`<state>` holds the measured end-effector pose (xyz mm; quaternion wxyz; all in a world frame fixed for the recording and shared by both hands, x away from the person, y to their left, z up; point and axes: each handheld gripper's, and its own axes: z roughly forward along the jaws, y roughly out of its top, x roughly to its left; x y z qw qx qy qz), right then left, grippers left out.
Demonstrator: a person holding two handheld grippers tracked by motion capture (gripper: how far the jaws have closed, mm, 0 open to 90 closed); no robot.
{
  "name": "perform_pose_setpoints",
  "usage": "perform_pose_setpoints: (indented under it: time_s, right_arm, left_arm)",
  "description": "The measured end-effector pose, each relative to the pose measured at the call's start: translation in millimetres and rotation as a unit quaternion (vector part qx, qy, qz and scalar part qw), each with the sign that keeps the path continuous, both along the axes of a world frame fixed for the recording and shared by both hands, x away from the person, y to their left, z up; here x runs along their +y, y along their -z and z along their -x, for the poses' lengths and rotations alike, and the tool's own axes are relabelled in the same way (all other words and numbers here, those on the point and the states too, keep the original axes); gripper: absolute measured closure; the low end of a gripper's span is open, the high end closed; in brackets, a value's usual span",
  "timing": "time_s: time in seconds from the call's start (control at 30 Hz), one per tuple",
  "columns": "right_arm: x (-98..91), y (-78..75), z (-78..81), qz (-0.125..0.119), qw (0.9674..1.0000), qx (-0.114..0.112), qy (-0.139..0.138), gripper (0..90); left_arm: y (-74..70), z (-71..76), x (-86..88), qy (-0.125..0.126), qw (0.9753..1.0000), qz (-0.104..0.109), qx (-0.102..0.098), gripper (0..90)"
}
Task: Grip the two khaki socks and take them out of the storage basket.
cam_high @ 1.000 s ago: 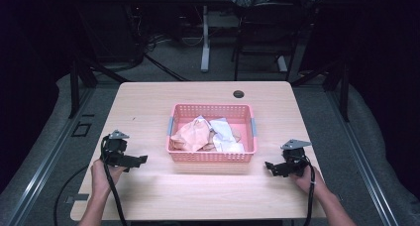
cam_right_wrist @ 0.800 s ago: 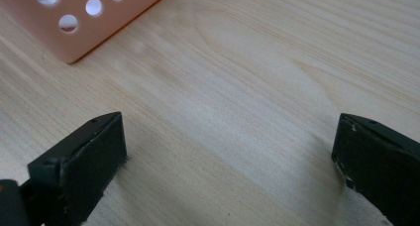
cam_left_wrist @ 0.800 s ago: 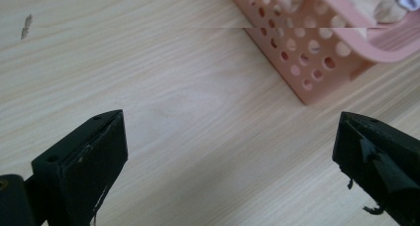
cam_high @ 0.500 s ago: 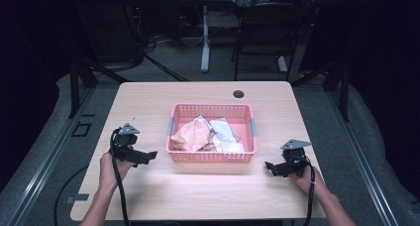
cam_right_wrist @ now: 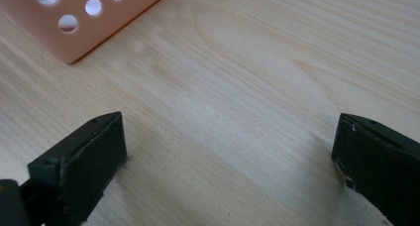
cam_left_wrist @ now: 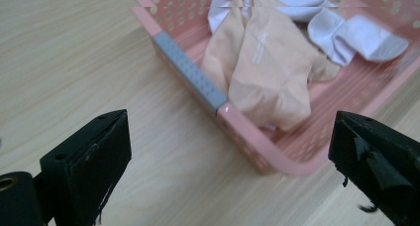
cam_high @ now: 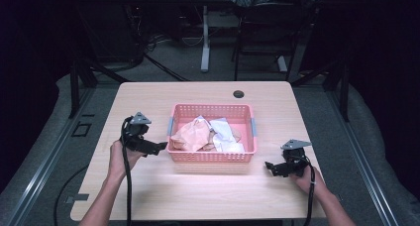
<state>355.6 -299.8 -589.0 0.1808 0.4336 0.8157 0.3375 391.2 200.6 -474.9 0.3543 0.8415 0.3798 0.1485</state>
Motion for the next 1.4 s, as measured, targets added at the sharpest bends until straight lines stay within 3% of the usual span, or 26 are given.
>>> perform_pose_setpoints:
  time_s: [0.3, 0.53, 0.9, 1.27, 1.4]
  right_arm:
    - [0.0, 0.0, 0.1, 0.000, 1.0000, 0.000, 0.000, 0.0]
    - [0.1, -0.1, 0.2, 0.000, 1.0000, 0.001, 0.001, 0.0]
    - [0.1, -0.1, 0.3, 0.000, 1.0000, 0.001, 0.001, 0.0]
    - [0.2, 0.0, 0.4, -0.001, 1.0000, 0.001, 0.000, 0.0]
    - [0.3, 0.0, 0.5, -0.001, 1.0000, 0.000, 0.000, 0.0]
  left_arm:
    - [-6.6, -26.3, -28.4, 0.022, 0.9997, 0.009, 0.002, 5.1]
    - [-1.5, -39.7, -49.9, 0.034, 0.9993, -0.006, 0.011, 7.2]
    - [11.8, -59.0, -78.2, 0.042, 0.9980, -0.034, 0.034, 15.3]
    - [26.1, -70.6, -93.6, 0.038, 0.9938, -0.082, 0.066, 31.7]
    - [29.9, -73.9, -97.8, 0.034, 0.9911, -0.104, 0.076, 36.8]
